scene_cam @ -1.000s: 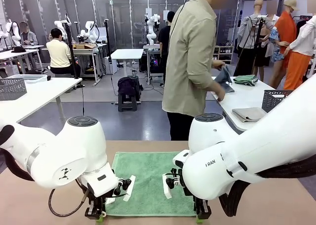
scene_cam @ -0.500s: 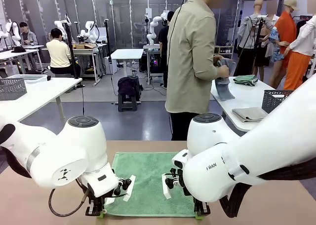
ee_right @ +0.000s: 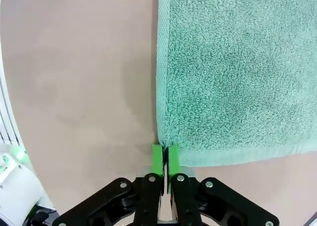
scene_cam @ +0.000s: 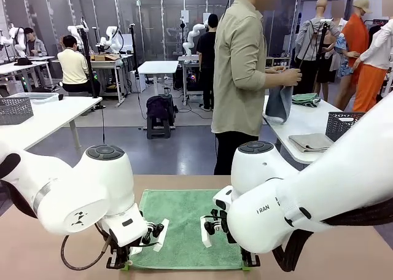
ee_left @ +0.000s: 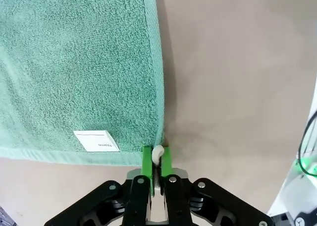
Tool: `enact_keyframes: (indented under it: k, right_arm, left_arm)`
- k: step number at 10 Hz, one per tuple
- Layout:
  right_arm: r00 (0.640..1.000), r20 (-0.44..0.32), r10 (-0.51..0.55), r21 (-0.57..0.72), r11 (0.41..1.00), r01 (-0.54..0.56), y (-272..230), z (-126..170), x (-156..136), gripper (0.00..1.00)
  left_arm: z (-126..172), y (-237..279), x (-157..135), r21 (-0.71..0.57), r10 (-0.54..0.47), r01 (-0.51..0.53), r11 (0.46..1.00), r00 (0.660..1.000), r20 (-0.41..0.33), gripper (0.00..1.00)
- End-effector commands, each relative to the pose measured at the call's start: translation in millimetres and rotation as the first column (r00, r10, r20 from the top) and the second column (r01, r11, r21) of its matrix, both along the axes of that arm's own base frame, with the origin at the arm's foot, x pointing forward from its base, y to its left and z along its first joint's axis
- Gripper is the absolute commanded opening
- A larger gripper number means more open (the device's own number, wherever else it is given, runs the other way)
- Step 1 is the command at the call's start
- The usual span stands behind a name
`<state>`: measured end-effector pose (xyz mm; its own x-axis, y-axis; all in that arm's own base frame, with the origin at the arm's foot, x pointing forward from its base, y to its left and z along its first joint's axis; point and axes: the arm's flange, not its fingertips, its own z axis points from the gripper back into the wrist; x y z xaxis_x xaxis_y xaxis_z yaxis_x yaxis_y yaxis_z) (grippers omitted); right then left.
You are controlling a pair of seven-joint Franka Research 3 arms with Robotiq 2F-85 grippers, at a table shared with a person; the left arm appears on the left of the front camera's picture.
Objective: Fold the towels and place them in the basket.
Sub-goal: When a person lays out a Towel with hook on the table, fold it in half twice.
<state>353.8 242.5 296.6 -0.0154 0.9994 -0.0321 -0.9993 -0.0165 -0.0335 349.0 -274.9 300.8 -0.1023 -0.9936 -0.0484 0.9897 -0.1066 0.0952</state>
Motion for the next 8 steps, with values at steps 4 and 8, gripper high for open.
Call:
enact_keyframes:
  k: [4,8]
  right_arm:
    - [1.0,0.011,-0.028,-0.005,1.0,0.028,21,13,-32,0.0]
    - [0.996,0.049,-0.077,-0.031,0.996,0.079,28,37,-53,0.0]
  left_arm:
    - [25,-9,-29,-0.031,0.019,-0.016,0.999,0.997,0.078,0.0]
    - [49,-11,-48,-0.028,0.051,-0.048,0.998,0.991,0.124,0.0]
